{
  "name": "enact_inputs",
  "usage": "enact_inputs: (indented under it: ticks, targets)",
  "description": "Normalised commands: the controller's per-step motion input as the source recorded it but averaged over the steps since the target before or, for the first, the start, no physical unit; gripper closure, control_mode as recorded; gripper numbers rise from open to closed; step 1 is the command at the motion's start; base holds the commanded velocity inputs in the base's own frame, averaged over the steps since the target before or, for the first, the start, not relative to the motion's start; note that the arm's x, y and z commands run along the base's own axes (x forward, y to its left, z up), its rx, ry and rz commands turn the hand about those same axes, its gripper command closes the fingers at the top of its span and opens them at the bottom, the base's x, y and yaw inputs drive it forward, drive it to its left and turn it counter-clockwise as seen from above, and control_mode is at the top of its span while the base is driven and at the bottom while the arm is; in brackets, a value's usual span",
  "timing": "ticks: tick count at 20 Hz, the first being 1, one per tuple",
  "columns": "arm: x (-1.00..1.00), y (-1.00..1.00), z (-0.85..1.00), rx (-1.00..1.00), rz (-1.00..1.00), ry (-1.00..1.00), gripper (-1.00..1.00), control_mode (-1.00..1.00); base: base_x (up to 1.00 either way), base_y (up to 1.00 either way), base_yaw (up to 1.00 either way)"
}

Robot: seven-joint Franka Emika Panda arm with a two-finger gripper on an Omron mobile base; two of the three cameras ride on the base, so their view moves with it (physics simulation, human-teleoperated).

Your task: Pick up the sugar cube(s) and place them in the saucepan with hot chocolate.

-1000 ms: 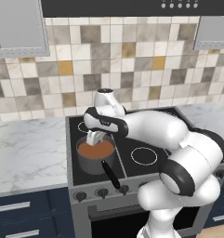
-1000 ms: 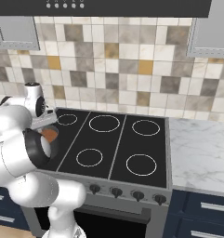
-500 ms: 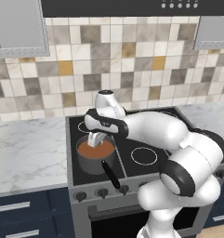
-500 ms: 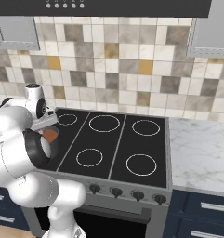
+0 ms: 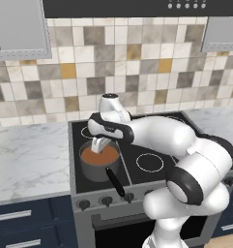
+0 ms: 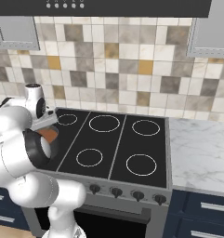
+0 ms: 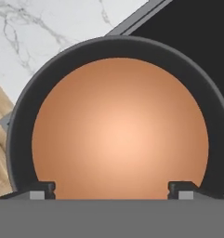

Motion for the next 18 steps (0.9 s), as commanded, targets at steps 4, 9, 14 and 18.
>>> enact_inputs:
  ticks: [4, 9, 14, 18]
  targets:
    - [-0.41, -0.16, 0.57, 0.00, 0.01, -0.03, -1.00, -1.00, 0.00, 0.00, 0.00]
    - [-0.90, -0.51, 0.29, 0.05, 0.00, -0.18, -1.00, -1.00, 0.00, 0.00, 0.00]
    - [-0.36, -0.55, 0.36, 0.04, -0.15, -0.16, -1.00, -1.00, 0.00, 0.00, 0.00]
    - [-0.08, -0.67, 0.61, 0.09, -0.30, -0.02, -1.00, -1.00, 0.00, 0.00, 0.00]
